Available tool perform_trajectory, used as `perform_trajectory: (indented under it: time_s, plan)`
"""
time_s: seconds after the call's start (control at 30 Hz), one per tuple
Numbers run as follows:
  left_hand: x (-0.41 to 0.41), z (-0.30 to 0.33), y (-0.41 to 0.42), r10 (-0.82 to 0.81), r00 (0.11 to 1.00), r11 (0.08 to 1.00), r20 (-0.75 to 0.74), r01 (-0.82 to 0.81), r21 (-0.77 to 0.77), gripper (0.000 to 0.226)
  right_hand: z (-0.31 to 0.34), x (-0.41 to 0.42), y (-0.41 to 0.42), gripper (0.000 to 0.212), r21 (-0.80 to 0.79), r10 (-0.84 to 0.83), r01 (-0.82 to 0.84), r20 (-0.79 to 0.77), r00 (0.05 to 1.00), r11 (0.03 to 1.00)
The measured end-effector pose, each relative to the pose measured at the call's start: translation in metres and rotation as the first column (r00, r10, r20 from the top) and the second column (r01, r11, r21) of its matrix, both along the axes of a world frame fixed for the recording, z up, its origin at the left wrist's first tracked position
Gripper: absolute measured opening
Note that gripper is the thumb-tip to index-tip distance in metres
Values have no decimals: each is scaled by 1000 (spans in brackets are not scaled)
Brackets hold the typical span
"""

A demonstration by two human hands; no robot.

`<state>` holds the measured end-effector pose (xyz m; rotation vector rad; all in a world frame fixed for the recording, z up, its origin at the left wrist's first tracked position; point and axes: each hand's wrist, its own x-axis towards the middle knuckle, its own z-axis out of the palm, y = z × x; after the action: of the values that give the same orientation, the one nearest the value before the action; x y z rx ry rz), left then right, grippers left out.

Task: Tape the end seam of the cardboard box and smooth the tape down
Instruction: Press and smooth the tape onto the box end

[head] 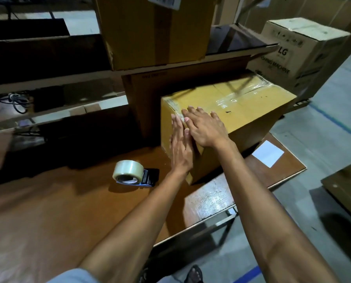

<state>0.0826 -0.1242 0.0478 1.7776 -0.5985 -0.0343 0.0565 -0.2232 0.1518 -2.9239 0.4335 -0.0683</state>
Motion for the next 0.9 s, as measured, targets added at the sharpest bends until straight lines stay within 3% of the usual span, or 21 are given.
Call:
perform_trajectory:
  time_s: [0.13,0.33,0.43,0.53,0.67,0.8,0.9]
  plan:
    - [-8,-18,1,-15,993,999,-117,19,30,101,0,0,1,56,26,-11,11,12,1000,1000]
    - [-8,-37,21,-69,987,982,-144,93,166,90,4,-1,3,56,13,-10,10,16,1000,1000]
    - [-6,-43,32,-80,989,974,-127,105,203,99,2,-1,4,56,11,-7,7,17,1000,1000]
    - [-3,-35,32,-27,993,986,-113,45,161,106,3,-1,3,56,11,-8,7,18,1000,1000]
    - [3,-9,19,50,998,997,-49,-47,57,86,4,-2,3,56,0,-7,7,14,1000,1000]
    - [2,1,1,-6,1000,999,18,6,-39,70,3,-2,3,56,4,-10,10,11,1000,1000]
    - [-1,-11,1,-9,1000,998,11,10,-55,83,3,-1,2,56,2,-9,9,10,1000,1000]
